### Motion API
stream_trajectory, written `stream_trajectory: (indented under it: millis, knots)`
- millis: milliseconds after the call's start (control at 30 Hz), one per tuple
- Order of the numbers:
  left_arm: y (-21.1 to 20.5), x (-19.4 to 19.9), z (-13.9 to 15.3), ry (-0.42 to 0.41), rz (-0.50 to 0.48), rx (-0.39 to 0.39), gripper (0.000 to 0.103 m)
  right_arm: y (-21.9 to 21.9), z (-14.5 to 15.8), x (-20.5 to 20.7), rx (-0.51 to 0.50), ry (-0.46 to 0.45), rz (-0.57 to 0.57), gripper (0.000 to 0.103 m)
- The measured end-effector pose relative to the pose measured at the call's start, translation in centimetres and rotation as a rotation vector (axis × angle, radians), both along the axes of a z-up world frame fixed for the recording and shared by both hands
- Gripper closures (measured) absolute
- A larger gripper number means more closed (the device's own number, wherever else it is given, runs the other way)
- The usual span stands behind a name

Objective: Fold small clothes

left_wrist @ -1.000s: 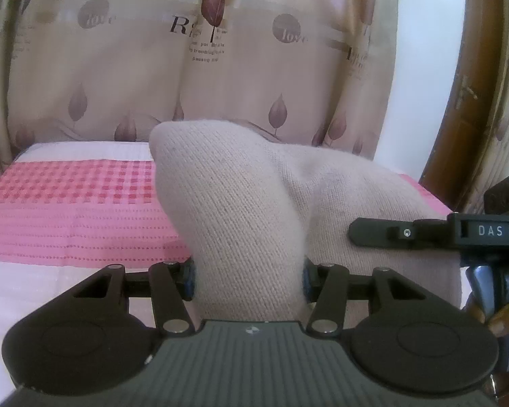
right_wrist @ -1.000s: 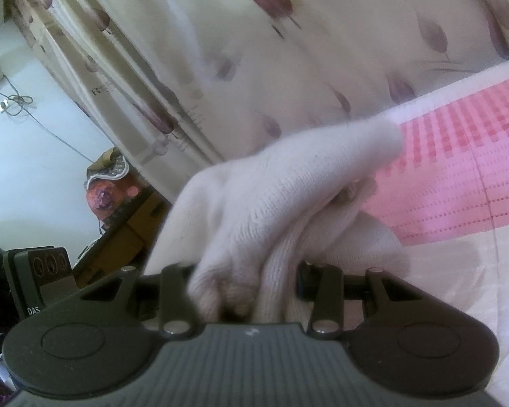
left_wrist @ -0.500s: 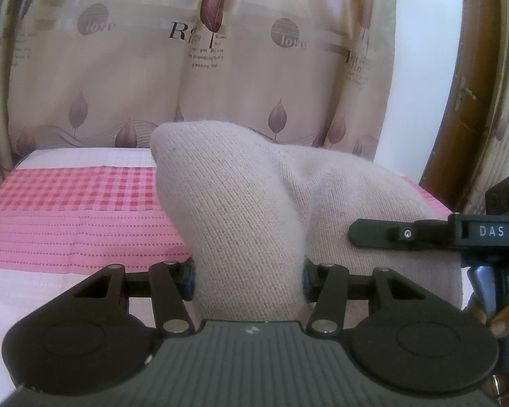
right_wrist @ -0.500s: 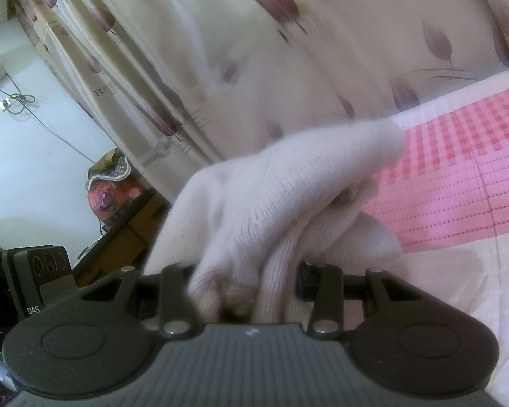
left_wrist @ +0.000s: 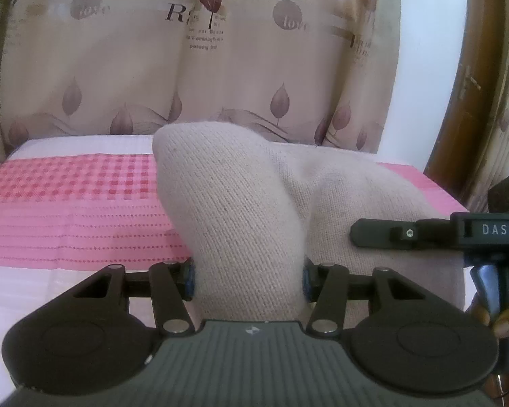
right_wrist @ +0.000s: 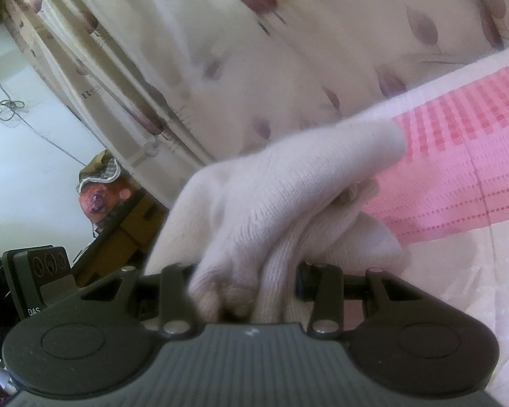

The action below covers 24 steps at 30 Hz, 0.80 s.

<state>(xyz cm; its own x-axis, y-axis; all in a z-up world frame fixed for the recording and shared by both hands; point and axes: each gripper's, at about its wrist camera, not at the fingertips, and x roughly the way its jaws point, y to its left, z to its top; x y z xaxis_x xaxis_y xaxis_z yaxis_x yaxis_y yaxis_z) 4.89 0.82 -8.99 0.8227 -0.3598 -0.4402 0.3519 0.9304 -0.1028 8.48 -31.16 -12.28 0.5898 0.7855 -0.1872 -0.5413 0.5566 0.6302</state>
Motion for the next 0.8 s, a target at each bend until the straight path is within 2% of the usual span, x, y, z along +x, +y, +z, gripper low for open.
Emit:
stream_trajectory:
  millis: [367,800]
  knots:
    - [-0.8,2.2,-1.3,0.009,-0.011,0.035,0.051,-0.2,-1.9,1.2,0.020,0.040,-0.020,0.061]
    - [-0.6,4.1,-3.5,0.043,-0.008,0.036,0.049,-0.2,-3.9,2.6,0.001,0.067,-0.027,0.061]
